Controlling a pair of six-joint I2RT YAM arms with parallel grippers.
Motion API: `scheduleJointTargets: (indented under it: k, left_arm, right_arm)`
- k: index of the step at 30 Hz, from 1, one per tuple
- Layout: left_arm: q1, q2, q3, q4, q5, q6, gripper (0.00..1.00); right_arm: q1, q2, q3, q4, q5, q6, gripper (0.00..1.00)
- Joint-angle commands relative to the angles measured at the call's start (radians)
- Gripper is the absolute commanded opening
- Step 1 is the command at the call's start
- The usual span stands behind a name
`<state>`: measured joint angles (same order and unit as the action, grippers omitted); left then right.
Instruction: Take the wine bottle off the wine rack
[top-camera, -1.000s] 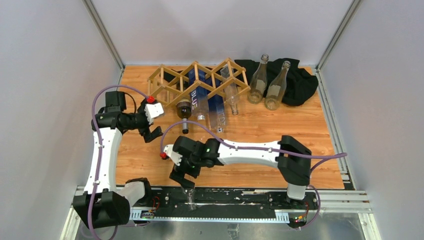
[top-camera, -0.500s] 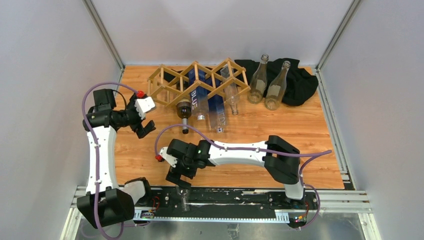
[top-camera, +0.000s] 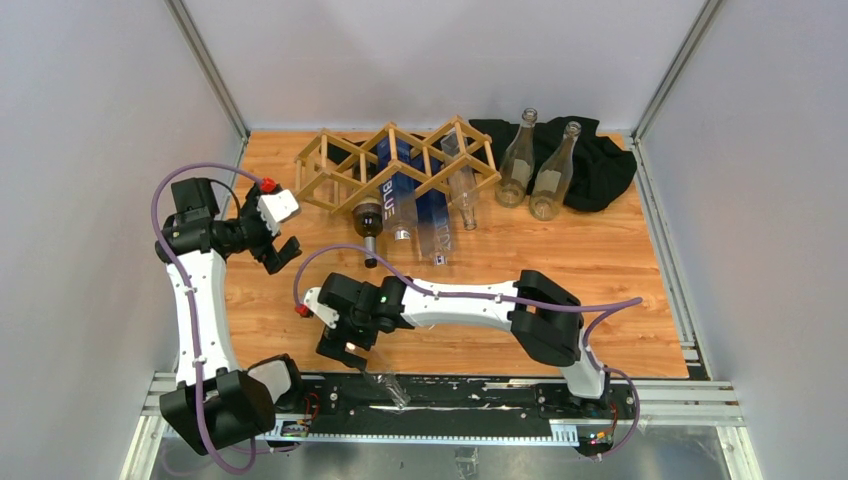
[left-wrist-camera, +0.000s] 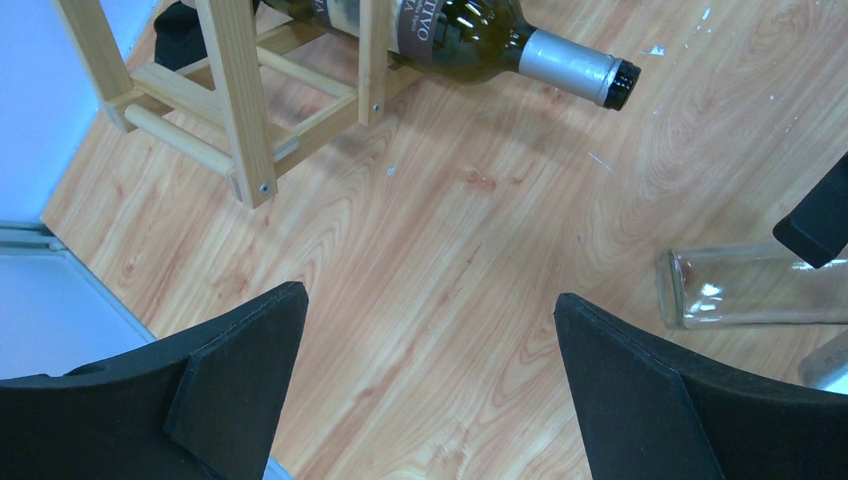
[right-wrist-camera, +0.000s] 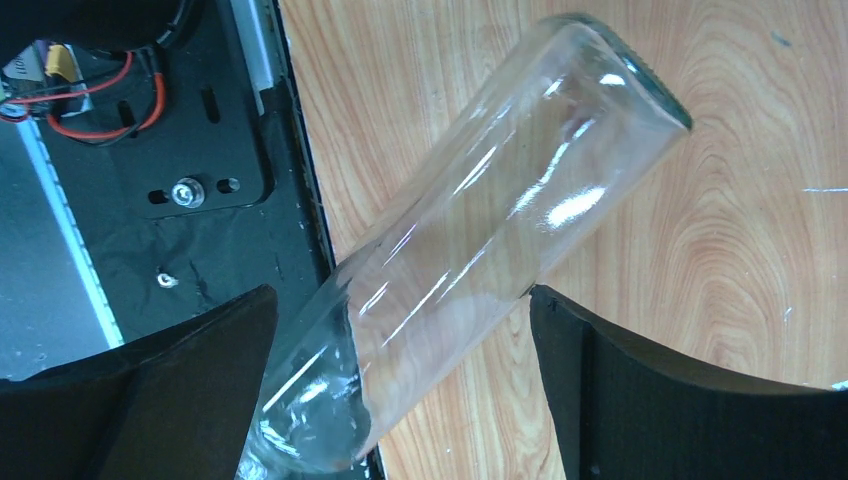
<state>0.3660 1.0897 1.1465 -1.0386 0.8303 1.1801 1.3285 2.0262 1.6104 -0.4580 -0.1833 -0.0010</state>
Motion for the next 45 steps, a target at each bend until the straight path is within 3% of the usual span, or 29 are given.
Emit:
scheduleJointTargets:
  k: [1,15,17,22,27,29,36,45]
  left_arm:
    - [0.014,-0.005,0.030,-0.025,0.031,0.030,1.00]
    - [0.012,-0.023,0.000,-0.027,0.072,0.053,1.00]
    - [0.013,-0.029,-0.013,-0.027,0.082,0.055,1.00]
    - [-0.004,-0.050,-0.058,-0.046,0.080,0.091,1.00]
    - [-0.050,-0.066,-0.091,-0.095,0.055,0.127,1.00]
    - [-0.062,-0.071,-0.100,-0.095,0.057,0.120,1.00]
    - [-0.125,-0.054,-0.093,-0.145,0.048,0.135,1.00]
    - [-0.259,-0.077,-0.076,-0.265,0.024,0.149,1.00]
  right_arm:
    - [0.003,0.044,0.008,-0.065,0.044,-0.045,1.00]
    - [-0.005,-0.065,-0.249,0.052,0.075,-0.106,0.99]
    - [-0.016,-0.078,-0.277,0.085,0.059,-0.101,0.93]
    - [-0.054,-0.108,-0.309,0.146,-0.015,-0.096,0.67]
    - [-0.067,-0.113,-0.298,0.161,-0.071,-0.128,0.63]
    - [-0.072,-0.109,-0.296,0.167,-0.088,-0.131,0.57]
    - [-0.114,-0.149,-0.332,0.202,-0.134,-0.082,0.01]
    - [-0.180,-0.353,-0.462,0.267,-0.166,-0.006,0.00]
